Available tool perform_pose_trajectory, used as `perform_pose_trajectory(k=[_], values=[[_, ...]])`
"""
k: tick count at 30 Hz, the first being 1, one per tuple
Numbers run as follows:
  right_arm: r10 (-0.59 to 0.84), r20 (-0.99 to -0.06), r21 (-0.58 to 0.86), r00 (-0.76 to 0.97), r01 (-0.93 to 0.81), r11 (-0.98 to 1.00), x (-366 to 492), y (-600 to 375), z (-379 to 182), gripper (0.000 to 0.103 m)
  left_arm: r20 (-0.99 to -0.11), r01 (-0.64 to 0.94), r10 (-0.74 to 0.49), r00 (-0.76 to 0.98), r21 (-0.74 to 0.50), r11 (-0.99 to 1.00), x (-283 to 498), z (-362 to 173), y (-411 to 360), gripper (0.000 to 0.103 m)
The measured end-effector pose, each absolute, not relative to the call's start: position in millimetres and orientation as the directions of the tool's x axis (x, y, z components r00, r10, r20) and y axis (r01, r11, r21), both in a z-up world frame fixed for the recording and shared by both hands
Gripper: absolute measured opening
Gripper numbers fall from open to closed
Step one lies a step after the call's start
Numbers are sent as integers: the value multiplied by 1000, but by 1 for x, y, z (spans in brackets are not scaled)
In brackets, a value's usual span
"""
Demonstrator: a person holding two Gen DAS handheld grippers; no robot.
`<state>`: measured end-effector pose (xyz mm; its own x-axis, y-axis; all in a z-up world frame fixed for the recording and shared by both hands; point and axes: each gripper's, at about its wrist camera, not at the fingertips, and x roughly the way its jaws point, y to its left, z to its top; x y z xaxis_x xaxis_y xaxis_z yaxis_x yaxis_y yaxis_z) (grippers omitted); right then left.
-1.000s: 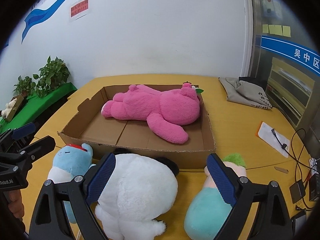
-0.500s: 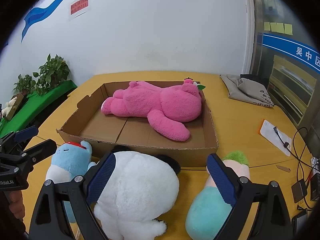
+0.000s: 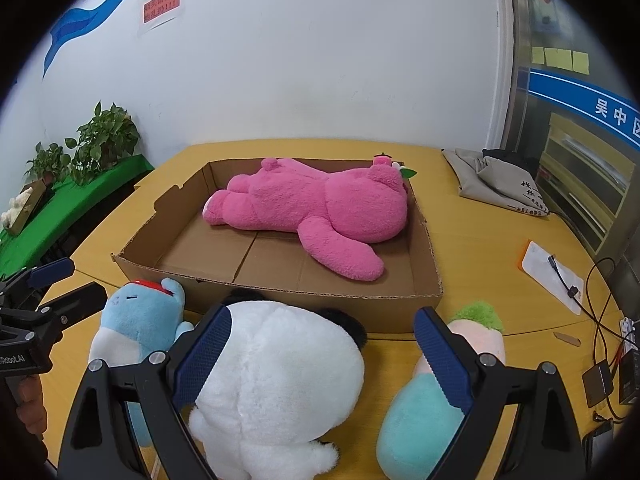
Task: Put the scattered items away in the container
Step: 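Withdraw both tools and bring them above the blue bear and white panda, then close the left tool on the light-blue bear while the right tool approaches it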
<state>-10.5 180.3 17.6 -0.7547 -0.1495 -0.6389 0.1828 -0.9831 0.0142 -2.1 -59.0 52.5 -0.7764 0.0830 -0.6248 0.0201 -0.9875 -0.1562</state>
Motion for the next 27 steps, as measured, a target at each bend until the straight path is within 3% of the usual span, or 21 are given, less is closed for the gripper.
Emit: perform_pose_trajectory(k=[13, 22, 27], values=[[-240, -658, 33, -714, 290, -956, -7, 144, 12, 93, -662, 32, 141, -736, -242, -970, 4, 30, -104, 103], [-496, -725, 165, -479, 578, -799, 17, 63, -31, 93, -708, 56, 216, -673, -340, -939, -1, -14, -154, 103], [-529, -754, 228, -389, 600, -767, 15, 28, -65, 93, -741, 11, 302, -600, -385, -923, -13, -46, -162, 98]])
